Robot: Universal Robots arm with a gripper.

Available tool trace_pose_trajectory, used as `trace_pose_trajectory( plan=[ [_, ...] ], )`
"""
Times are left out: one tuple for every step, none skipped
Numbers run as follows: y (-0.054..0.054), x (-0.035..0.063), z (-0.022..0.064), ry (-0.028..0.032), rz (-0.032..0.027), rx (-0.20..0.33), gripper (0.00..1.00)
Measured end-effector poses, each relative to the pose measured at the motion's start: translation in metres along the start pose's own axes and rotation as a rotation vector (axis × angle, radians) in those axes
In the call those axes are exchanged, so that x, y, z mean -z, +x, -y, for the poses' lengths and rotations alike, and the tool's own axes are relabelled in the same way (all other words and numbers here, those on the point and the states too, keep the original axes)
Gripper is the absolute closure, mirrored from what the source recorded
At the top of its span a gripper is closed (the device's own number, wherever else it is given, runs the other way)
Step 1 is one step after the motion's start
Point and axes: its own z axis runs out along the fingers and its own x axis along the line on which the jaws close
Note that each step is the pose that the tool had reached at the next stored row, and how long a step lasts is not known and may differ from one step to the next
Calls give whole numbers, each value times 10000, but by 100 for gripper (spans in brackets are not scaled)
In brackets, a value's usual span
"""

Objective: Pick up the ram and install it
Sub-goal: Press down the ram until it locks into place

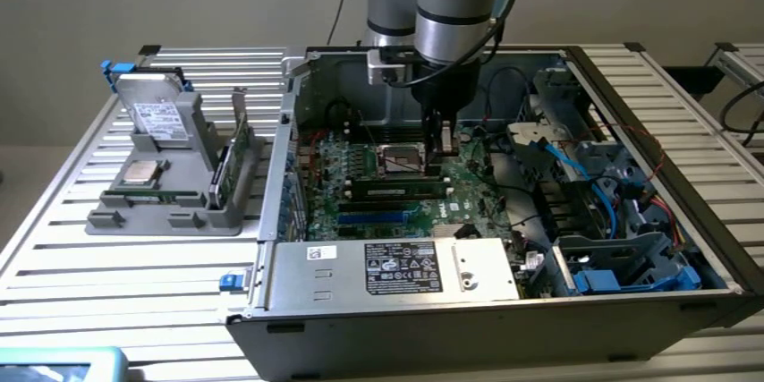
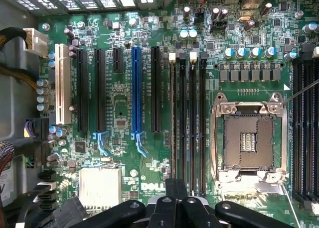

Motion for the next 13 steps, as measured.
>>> trace_pose_trajectory(
  plan=[
    [-3,-5,1,0,1,0,89],
    [-3,-8,3,-1,-2,-2,89],
    [-4,-13,10,-1,0,-4,89],
    [-5,-18,19,-2,-2,-5,89],
    [-5,-21,22,-2,-2,-5,89],
    [-5,-21,26,-3,-4,-6,89],
    [-2,-23,36,-3,-2,-6,89],
    [2,-25,44,-3,-1,-7,89],
    [5,-28,49,-3,-1,-8,89],
    [7,-32,50,-3,0,-10,89],
    [9,-35,50,-4,-1,-14,89],
    [14,-37,50,-4,-1,-14,89],
    [22,-39,51,-4,-1,-14,89]
  ],
)
